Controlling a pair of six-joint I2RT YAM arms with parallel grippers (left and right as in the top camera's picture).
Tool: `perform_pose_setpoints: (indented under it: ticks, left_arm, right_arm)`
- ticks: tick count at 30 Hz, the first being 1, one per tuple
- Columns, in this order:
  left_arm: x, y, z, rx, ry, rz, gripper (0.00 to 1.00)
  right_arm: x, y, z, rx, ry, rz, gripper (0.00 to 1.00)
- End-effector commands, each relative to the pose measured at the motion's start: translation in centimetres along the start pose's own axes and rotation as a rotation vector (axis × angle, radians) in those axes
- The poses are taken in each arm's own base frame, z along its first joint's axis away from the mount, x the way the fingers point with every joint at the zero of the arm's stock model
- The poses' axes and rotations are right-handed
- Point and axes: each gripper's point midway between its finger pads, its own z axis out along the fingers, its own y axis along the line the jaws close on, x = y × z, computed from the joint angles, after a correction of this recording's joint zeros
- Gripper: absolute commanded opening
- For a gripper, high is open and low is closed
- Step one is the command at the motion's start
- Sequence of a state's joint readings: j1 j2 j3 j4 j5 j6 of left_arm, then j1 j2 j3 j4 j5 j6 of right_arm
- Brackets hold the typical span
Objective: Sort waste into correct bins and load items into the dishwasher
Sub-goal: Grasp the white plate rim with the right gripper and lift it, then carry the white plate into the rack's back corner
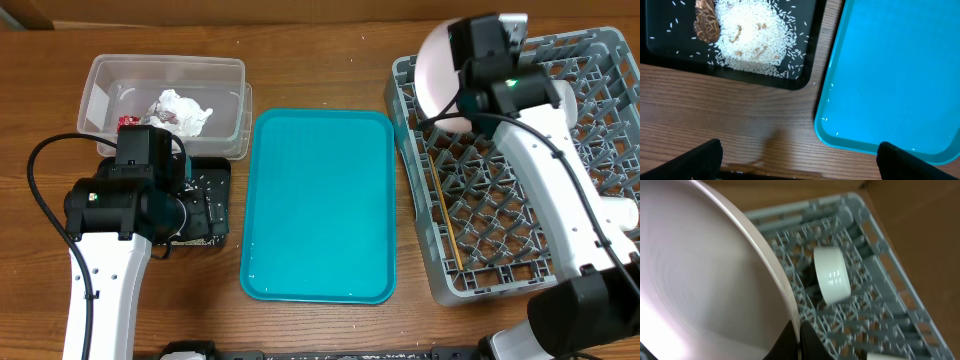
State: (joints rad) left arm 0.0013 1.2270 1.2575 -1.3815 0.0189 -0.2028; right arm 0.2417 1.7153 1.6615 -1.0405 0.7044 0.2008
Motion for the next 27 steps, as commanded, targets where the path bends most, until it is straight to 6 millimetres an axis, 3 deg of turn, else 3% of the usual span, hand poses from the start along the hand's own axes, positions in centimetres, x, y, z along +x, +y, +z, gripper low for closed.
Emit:
perform_pose_setpoints:
  ticks: [1, 5, 10, 11, 12, 14, 16, 21, 23, 27]
  left_arm:
    - [-0.1, 0.0, 0.0, -0.002, -0.002, -0.005, 1.0]
    - [-0.1, 0.0, 0.0, -0.002, -0.002, -0.005, 1.0]
    - [-0.1, 0.0, 0.0, -0.002, -0.001, -0.005, 1.0]
    - [-0.1, 0.0, 0.0, -0.002, -0.002, -0.005, 1.0]
    - [-0.1, 0.0, 0.0, -0.002, -0.002, -0.005, 1.0]
    - [-0.1, 0.0, 0.0, -0.002, -0.002, -0.005, 1.0]
    - [-0.1, 0.0, 0.0, -0.002, -0.001, -0.005, 1.0]
    - [-0.1, 0.0, 0.0, -0.002, -0.002, -0.005, 1.0]
    - [-0.1, 0.0, 0.0, -0.002, -0.002, -0.005, 1.0]
    - [-0.1, 0.0, 0.0, -0.002, -0.002, -0.005, 1.0]
  right_arm:
    - [2.1, -0.1, 1.5, 0.061, 0.034, 0.063, 0.04]
    - [4.6, 1.3, 2.2, 0.034, 0.088, 0.068, 0.04]
    - [6.0, 2.0, 2.2, 0.006, 0.132, 0.052, 0.04]
    - [6.0, 1.9, 2.0, 0.007, 0.13, 0.065, 0.05]
    - [6.0, 1.9, 1.8, 0.002, 0.13, 0.069, 0.15]
    - [5.7, 1.7, 1.1, -0.019, 0.121, 0.085, 0.41]
    - [5.0, 1.1, 0.1, -0.031, 0.098, 0.129, 0.52]
    - [2.1, -1.5, -3.8, -0.081, -0.014, 0.251, 0.63]
    - [0.9, -2.6, -5.5, -0.111, -0.076, 0.304, 0.63]
    - [0.6, -3.2, -6.5, -0.14, -0.098, 0.323, 0.6]
